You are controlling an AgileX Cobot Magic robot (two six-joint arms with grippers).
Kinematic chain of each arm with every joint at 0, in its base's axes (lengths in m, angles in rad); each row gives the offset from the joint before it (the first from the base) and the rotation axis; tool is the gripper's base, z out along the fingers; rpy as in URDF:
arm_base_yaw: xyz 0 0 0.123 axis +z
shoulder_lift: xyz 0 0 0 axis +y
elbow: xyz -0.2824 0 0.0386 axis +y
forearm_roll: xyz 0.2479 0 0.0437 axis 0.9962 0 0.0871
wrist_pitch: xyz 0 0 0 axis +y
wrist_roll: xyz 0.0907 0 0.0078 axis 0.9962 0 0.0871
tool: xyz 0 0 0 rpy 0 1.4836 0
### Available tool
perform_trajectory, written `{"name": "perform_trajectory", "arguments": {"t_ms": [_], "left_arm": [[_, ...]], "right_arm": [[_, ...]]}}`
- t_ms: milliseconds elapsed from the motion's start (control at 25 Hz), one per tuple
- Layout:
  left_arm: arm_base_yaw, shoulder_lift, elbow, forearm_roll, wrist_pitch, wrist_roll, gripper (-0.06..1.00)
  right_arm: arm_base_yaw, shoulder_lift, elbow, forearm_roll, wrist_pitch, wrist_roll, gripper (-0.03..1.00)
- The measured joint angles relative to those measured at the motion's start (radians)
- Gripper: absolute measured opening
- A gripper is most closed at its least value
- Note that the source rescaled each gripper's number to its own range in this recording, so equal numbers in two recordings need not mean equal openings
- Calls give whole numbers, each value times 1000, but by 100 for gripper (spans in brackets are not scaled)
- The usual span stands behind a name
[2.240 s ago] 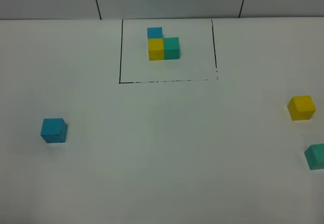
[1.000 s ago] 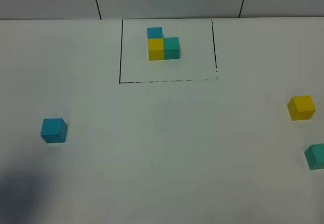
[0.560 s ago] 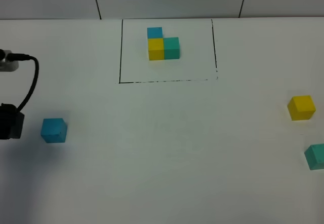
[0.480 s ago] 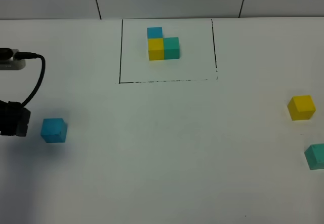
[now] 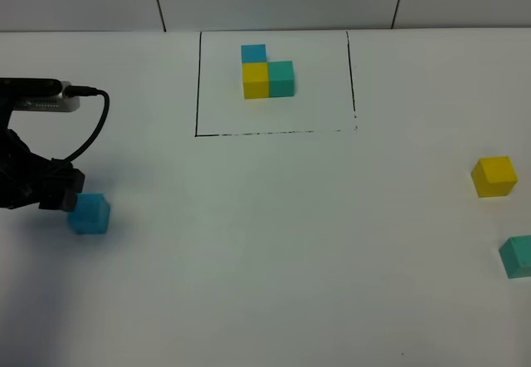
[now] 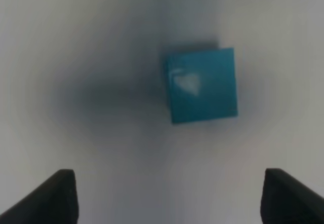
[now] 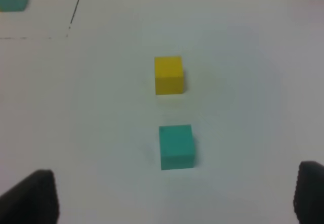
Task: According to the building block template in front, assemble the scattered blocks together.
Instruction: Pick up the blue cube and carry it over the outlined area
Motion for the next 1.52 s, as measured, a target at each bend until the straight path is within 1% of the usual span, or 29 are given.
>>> {"name": "perform_trajectory", "arguments": {"t_ms": [120, 320, 480, 840, 1200, 1520], "left_arm": [[0, 12, 0, 0, -40, 0, 97], [0, 38, 0, -4, -68, 0, 100], [0, 90, 0, -37, -82, 0, 100], [0, 208, 0, -50, -176, 0, 100], [0, 259, -4, -54, -191, 0, 100], [-9, 265, -50, -80, -164, 0, 100]], "right_arm": [[0, 0, 0, 0, 0, 0, 87], [0, 0, 0, 0, 0, 0, 87], [0, 0, 0, 0, 0, 0, 87], [0, 0, 0, 0, 0, 0, 87], [0, 0, 0, 0, 0, 0, 86], [0, 0, 0, 1, 0, 0, 86]]}}
